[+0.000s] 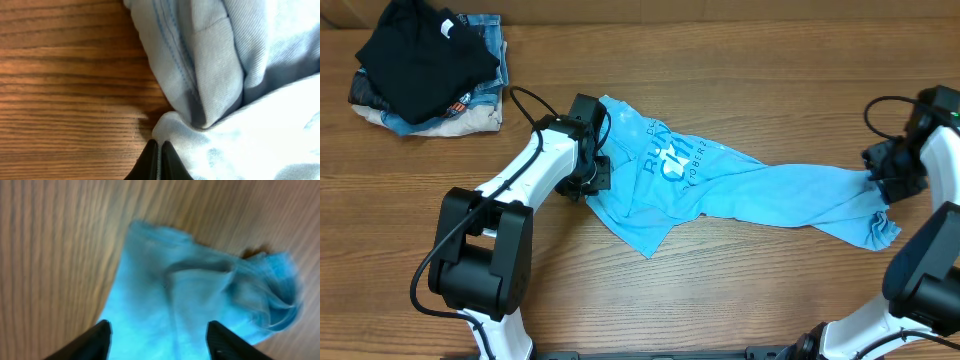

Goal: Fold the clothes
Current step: 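Reach the right gripper to the T-shirt's right sleeve end and grasp it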

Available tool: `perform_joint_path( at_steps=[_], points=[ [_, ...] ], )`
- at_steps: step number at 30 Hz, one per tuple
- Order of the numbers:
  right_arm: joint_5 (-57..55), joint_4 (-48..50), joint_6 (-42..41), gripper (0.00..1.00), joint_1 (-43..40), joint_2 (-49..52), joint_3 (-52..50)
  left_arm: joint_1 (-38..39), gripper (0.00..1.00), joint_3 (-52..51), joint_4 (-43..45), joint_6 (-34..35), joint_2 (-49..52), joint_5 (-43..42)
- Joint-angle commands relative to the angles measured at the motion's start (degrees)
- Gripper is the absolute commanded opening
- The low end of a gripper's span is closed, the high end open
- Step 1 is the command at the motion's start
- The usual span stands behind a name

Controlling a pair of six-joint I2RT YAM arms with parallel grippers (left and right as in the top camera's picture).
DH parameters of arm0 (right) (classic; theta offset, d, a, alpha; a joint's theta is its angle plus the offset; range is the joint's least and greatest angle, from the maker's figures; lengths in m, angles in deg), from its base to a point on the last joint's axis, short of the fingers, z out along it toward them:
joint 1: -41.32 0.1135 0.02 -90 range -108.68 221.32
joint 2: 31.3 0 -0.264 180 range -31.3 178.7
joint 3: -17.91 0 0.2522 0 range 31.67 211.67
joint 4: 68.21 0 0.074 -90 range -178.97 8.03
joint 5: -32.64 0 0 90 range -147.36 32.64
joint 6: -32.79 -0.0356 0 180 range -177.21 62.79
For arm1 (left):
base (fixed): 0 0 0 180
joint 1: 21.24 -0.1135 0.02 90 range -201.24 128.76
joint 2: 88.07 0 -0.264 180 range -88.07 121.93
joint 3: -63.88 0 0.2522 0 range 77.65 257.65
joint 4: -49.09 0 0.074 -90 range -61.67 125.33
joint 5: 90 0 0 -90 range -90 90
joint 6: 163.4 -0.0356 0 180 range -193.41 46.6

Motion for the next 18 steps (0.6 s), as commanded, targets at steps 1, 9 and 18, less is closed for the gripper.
perform_joint_path(
  at_steps=[1,9,18],
  points=[
    [0.22,1.46,0.13,0.69,2.25,0.83,-1.81,0.02,0.04,0.9,-0.74,-0.02,0.48,-0.63],
    [-4.04,1.31,-2.16,0.68,2.25,4.35,-1.81,0.0,0.04,0.87,-1.73,0.0,0.5,-0.63],
    [-6.69,1.46,-4.35,0.68,1.86,8.76,-1.81,0.07,0.04,0.87,-2.25,-0.02,0.5,-0.63]
  ],
)
